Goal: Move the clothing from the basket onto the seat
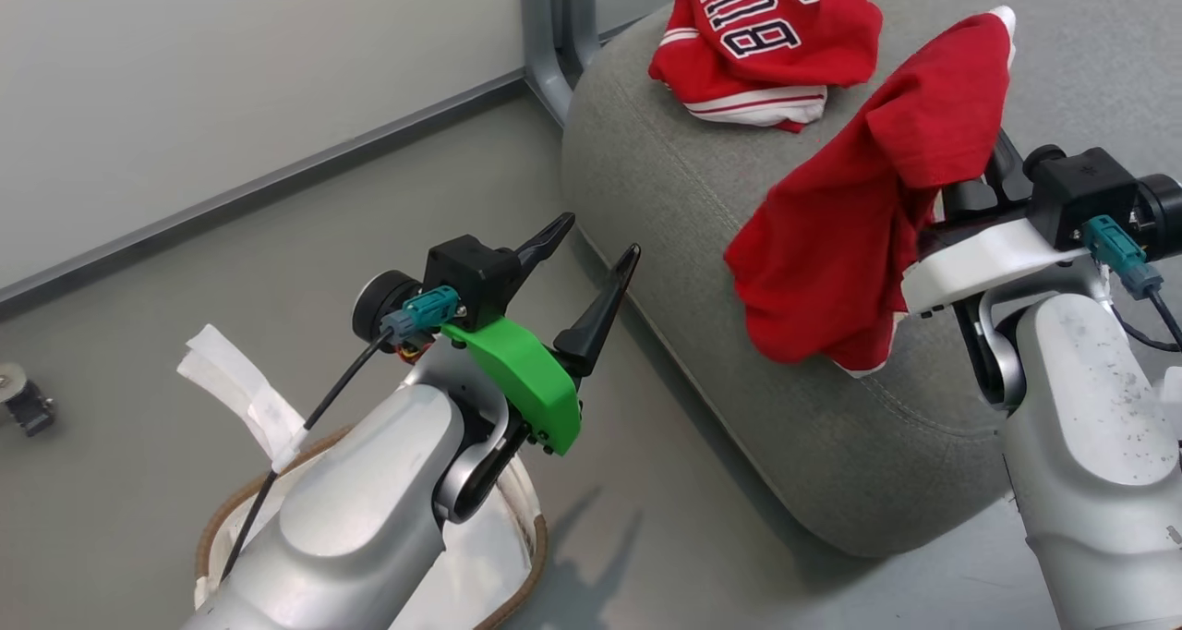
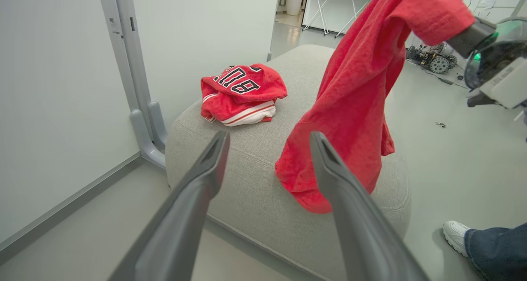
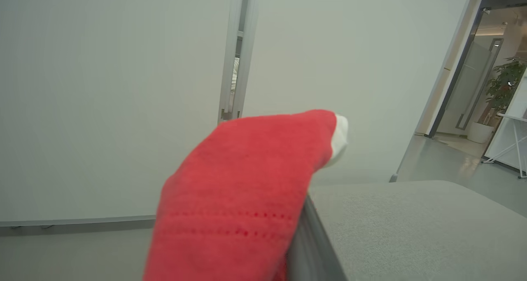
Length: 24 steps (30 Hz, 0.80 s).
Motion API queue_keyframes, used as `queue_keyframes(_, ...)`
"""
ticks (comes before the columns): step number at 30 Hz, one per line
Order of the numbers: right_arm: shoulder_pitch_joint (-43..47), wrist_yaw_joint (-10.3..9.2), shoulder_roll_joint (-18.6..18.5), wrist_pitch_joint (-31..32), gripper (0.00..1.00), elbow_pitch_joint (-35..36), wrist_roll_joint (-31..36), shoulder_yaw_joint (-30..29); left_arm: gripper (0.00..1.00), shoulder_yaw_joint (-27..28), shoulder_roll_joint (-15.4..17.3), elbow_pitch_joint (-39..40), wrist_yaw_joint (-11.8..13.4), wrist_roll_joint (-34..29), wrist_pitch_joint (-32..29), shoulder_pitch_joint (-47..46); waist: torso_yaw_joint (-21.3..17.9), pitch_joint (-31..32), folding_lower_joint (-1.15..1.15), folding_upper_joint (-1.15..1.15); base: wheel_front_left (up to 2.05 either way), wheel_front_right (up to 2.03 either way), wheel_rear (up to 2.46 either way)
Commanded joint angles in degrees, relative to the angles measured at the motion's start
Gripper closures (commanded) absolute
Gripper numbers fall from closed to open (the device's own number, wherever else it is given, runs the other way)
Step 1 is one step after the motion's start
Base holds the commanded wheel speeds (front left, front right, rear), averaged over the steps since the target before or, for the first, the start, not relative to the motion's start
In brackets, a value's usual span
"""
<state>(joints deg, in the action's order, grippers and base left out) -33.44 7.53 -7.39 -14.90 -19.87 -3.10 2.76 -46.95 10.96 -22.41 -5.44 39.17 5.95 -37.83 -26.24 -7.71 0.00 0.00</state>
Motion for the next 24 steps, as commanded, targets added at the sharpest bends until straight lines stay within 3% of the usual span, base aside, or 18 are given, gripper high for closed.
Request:
queue_keyframes(1,0.6,-0.08,0.2,0.0,1.00,0.1,0.1,-0.4,0.00,-0.1,0.1,-0.2,0.4,-0.3,0.2,0.3,-2.4,-2.4,0.00,0.00,0.00,0.00,0.00)
queue_keyframes(9,-3.0,-0.08,-0.5,0.8,1.00,-1.5,-1.7,-2.6,0.00,-0.1,0.2,0.5,0.7,-0.4,0.2,-1.1,-0.6,-5.1,0.00,0.00,0.00,0.00,0.00)
queue_keyframes(16,-13.9,-0.08,-4.6,4.4,1.00,-3.7,-6.5,-3.4,0.00,0.2,1.1,2.9,2.0,-1.5,1.0,-1.8,3.8,-8.8,0.00,0.00,0.00,0.00,0.00)
queue_keyframes(24,-27.9,-0.08,-12.1,9.8,1.00,-6.4,-8.8,-4.9,0.00,-1.1,2.0,8.6,3.6,-3.2,0.0,-2.0,9.7,-14.2,0.00,0.00,0.00,0.00,0.00)
